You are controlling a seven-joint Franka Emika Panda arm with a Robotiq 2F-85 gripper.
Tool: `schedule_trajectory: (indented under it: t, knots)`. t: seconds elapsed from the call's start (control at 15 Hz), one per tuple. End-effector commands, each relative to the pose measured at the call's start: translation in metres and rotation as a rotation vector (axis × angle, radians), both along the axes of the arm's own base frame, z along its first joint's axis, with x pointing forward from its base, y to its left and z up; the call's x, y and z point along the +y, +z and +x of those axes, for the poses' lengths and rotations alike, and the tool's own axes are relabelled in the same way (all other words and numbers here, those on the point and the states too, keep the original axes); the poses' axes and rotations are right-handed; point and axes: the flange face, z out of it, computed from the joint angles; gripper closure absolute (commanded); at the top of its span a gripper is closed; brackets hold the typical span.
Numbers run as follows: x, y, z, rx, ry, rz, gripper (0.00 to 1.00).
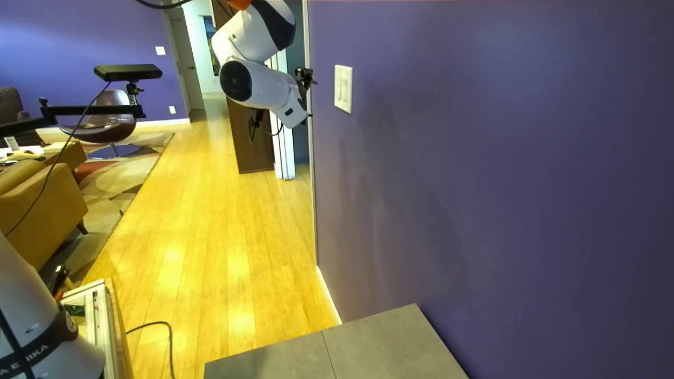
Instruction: Press the left lights switch on the wall
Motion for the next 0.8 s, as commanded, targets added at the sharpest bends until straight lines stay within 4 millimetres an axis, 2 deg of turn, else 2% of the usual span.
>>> schedule_trajectory:
  t: [0.0, 0.4, 0.73]
  knots:
    - [0.005, 0.002, 0.023, -0.033, 0.010, -0.033, 0.00]
    - [0.005, -0.003, 0.047, -0.058, 0.001, -0.067, 0.00]
    - [-0.009, -0.002, 0.061, -0.062, -0.028, -0.075, 0.00]
